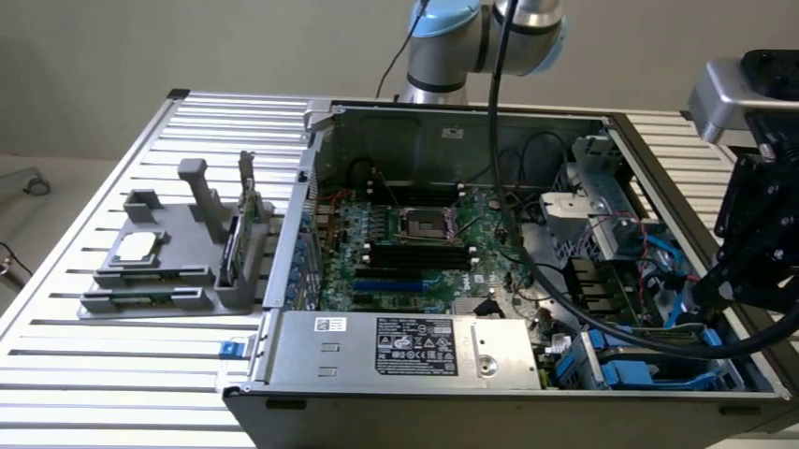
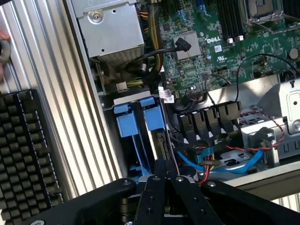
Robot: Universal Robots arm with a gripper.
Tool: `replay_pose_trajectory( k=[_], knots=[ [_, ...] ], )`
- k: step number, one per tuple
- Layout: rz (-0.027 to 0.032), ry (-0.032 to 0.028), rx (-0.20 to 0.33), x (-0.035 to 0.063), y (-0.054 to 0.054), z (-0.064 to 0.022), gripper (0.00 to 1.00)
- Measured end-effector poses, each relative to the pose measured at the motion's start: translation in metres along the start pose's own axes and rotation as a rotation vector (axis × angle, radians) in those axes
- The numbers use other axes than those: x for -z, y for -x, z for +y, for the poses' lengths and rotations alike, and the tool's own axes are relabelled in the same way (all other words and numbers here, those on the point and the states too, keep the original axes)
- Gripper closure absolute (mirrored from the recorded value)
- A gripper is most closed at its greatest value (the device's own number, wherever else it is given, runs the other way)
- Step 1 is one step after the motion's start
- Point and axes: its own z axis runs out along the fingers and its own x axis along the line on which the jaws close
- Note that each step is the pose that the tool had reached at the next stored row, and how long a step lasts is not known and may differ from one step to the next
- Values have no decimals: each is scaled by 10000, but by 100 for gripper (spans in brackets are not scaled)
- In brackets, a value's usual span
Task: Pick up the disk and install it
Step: 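Insert the first disk wire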
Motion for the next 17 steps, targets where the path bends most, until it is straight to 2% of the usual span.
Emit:
replay_pose_trajectory(
  k=[17],
  knots=[
    [114, -185, -3089, 0, 0, 0, 89]
  ],
)
